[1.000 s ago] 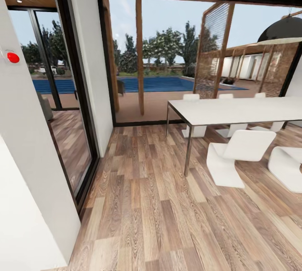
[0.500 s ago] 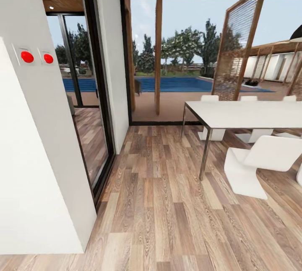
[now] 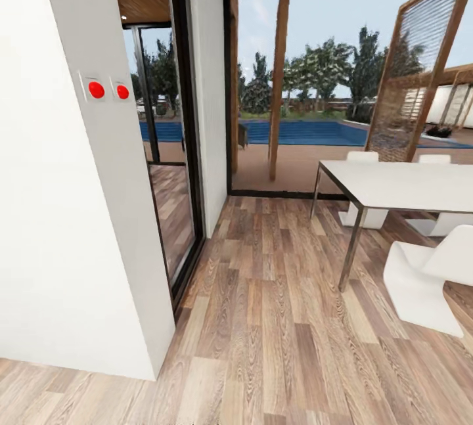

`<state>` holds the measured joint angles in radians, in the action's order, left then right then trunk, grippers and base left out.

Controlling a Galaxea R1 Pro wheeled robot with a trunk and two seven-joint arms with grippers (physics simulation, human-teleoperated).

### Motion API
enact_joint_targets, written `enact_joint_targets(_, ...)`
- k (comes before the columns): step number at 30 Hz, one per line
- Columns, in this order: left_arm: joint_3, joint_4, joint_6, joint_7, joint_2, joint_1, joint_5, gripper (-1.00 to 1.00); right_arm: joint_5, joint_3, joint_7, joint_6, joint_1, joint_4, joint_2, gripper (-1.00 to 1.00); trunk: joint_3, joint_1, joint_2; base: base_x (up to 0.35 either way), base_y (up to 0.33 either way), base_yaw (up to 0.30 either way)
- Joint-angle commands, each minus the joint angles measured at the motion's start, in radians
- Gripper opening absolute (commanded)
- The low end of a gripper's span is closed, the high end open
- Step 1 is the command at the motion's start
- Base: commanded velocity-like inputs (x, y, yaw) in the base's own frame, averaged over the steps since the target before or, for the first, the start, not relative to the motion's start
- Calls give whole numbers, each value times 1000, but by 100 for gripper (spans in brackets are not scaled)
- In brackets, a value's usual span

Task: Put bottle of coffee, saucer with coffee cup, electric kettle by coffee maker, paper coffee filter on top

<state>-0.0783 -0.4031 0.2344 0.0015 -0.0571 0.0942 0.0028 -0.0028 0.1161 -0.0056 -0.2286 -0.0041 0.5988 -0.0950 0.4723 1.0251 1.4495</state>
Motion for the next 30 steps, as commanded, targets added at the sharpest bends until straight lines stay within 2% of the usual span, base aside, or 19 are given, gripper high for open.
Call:
enact_joint_targets(1, -1, 1, 3, 0, 0, 1, 0, 100, 0, 0, -1, -4, 0, -2, 1, 100, 1, 0, 1, 0, 0, 277)
enact_joint_targets(27, -2, 4, 3, 3, -1, 1, 0, 100, 0, 2, -1, -5, 0, -1, 3, 100, 11, 0, 1, 0, 0, 277)
enact_joint_targets(30, -13, 4, 3, 2, -1, 1, 1, 100, 0, 2, -1, -5, 0, -1, 3, 100, 13, 0, 1, 0, 0, 277)
